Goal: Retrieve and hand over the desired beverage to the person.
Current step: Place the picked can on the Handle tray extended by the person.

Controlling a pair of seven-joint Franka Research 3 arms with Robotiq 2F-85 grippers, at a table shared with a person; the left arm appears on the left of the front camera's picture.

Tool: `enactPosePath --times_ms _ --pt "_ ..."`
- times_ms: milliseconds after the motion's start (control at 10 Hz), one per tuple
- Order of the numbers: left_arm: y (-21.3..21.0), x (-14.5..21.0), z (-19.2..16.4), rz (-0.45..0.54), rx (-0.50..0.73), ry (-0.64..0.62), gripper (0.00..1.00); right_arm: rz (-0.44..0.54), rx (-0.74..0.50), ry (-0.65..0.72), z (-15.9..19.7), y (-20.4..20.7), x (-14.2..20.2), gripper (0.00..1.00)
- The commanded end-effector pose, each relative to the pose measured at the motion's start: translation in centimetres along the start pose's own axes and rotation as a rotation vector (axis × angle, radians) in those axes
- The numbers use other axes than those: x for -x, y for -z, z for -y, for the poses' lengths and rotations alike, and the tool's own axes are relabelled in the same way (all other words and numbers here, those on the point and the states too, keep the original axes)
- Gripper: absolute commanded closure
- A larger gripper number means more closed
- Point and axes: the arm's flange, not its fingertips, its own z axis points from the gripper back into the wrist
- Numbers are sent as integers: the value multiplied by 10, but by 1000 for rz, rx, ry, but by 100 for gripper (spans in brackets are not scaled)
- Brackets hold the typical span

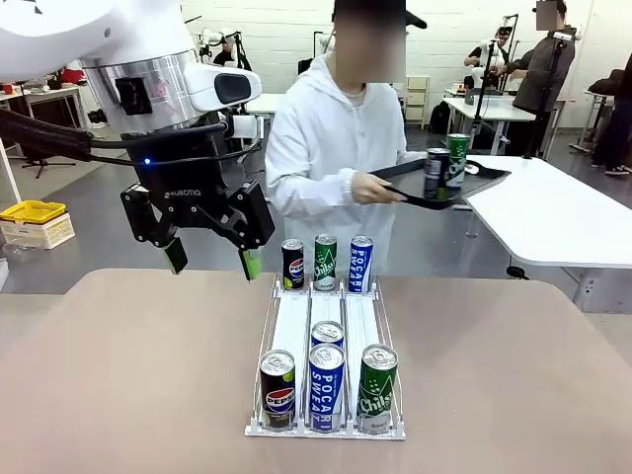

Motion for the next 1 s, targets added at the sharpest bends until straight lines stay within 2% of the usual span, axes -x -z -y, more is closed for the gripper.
enactPosePath --times_ms 0,800,900 --pt "-1 -3 0 7 4 6 0 24 -32 -15 1 0 -2 0" --pt "-1 -1 0 2 -1 -3 0 24 -32 -15 1 0 -2 0" --pt "-14 -8 -28 -37 155 42 0 24 -32 -15 1 0 -2 0"
